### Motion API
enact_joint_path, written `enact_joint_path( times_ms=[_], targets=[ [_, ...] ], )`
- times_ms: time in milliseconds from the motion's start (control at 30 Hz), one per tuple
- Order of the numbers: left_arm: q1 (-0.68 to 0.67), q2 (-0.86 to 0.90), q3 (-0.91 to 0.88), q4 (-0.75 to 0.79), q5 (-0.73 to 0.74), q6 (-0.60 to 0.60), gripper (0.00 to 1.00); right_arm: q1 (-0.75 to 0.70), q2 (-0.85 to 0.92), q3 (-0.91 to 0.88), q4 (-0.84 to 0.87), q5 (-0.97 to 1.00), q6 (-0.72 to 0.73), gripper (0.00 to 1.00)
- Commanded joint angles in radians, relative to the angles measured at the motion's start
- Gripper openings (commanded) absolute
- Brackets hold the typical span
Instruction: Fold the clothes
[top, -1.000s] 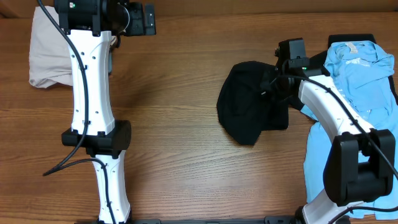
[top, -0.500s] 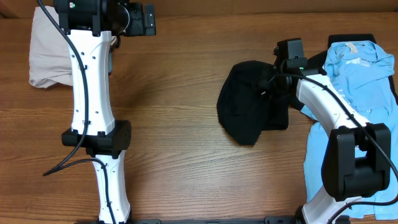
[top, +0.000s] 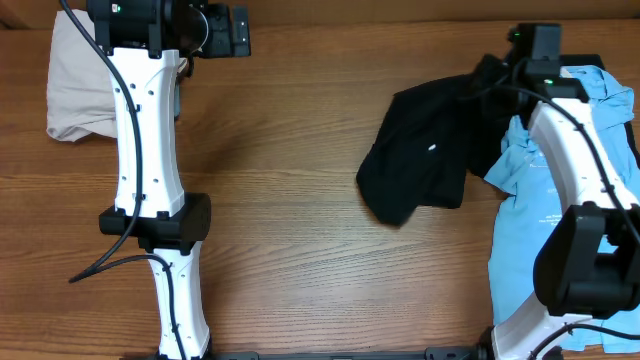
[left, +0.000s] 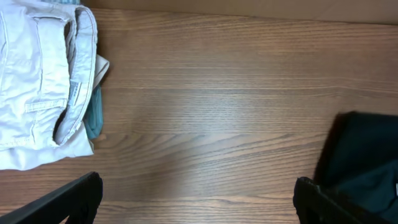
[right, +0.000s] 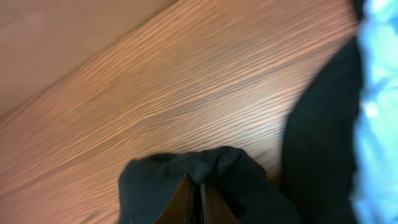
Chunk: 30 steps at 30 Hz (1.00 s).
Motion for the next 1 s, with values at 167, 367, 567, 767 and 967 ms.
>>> enact_joint_path(
  times_ms=[167, 367, 567, 767, 967],
  targets=[
    [0.004, 0.003, -0.005, 0.008, -0.010, 0.020, 1.00, -0.022, 0.009, 0.021, -0.068, -0.036, -0.056, 0.71],
    [0.004, 0.003, -0.005, 0.006, -0.010, 0.020, 1.00, 0.003, -0.084, 0.031, -0.257, -0.225, -0.049, 0.71],
    [0.004, 0.003, -0.005, 0.002, -0.010, 0.019, 1.00, 0.180, -0.091, -0.005, -0.418, -0.158, -0.059, 0.66],
    [0.004, 0.003, -0.005, -0.008, -0.010, 0.019, 1.00, 0.355, -0.074, -0.112, -0.370, 0.012, 0.016, 0.60],
    [0.004, 0.003, -0.005, -0.008, -0.009, 0.019, 1.00, 0.403, -0.070, -0.196, -0.300, 0.052, 0.064, 0.56]
  ],
)
